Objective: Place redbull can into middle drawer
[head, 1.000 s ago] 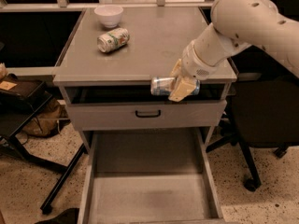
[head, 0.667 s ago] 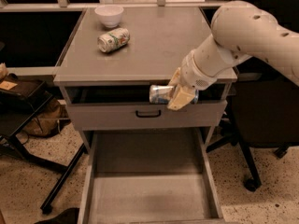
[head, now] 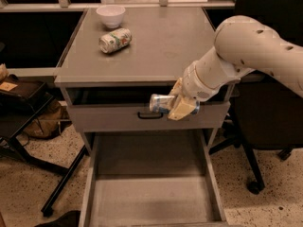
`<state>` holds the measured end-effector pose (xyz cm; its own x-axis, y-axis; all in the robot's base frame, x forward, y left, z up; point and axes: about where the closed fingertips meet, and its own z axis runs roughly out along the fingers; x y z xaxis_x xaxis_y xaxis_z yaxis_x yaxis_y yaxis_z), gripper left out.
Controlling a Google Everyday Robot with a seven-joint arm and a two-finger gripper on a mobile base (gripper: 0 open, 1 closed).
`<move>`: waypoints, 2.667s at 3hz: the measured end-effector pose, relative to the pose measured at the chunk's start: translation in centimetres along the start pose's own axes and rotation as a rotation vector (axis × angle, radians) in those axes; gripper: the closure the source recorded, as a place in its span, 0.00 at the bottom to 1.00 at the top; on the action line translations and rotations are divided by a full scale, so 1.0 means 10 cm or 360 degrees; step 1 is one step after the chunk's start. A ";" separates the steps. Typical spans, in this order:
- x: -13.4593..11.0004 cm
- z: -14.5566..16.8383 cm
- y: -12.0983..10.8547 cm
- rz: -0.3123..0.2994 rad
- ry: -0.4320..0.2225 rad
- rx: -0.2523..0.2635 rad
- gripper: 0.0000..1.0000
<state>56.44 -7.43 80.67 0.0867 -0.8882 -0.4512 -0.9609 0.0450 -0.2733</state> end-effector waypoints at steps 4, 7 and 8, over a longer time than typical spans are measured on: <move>0.57 0.83 0.83 0.0166 -0.0068 0.0107 1.00; 0.81 1.44 1.28 0.0319 -0.0197 -0.0021 1.00; 1.04 1.70 1.35 0.0392 -0.0204 -0.0042 1.00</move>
Offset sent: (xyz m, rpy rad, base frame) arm -0.0375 -0.0124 -0.1101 0.0816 -0.0127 -0.1168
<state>48.81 -8.28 57.90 -0.1192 -0.7868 -0.6056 -0.9635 0.2389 -0.1207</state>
